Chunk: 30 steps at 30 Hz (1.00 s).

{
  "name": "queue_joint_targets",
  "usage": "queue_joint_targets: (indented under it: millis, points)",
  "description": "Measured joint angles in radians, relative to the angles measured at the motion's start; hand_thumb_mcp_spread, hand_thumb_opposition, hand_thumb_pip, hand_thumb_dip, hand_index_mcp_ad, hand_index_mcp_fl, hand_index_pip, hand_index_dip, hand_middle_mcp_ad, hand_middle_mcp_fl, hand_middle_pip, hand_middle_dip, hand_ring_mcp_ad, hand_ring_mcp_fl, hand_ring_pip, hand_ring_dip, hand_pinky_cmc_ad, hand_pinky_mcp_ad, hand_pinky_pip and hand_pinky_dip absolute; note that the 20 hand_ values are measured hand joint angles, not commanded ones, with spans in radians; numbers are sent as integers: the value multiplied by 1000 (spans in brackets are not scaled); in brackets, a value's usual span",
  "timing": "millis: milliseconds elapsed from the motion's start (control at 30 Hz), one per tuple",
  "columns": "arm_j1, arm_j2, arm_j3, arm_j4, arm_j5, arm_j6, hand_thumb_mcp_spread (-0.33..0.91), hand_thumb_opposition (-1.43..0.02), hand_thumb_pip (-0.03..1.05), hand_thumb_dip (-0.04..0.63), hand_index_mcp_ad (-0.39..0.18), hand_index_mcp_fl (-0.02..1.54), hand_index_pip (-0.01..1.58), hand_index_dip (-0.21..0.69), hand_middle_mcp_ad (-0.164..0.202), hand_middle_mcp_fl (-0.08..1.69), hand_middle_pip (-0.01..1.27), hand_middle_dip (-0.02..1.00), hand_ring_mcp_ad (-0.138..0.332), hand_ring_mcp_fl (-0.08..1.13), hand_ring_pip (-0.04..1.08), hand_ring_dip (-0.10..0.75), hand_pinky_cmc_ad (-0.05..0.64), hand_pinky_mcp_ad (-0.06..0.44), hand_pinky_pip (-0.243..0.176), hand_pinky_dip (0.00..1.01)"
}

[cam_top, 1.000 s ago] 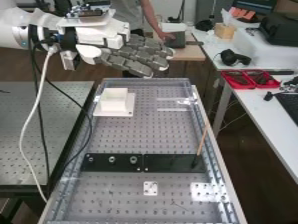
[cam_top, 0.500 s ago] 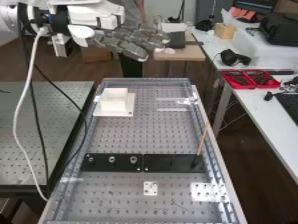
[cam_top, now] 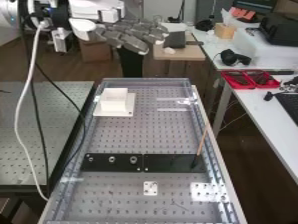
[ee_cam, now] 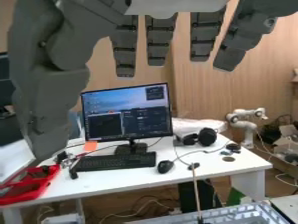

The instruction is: Grab the pcb board and place it in the clear container

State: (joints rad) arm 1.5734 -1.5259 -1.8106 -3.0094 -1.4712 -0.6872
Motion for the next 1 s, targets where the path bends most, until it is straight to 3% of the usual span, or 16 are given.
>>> queue_joint_targets:
  millis: [1000]
  points:
    - [-14, -6, 5, -10, -15, 8, 438, -747, 271, 173, -106, 220, 79, 365, 21, 7, 138, 155, 197, 0, 94, 21, 328, 215, -75, 321]
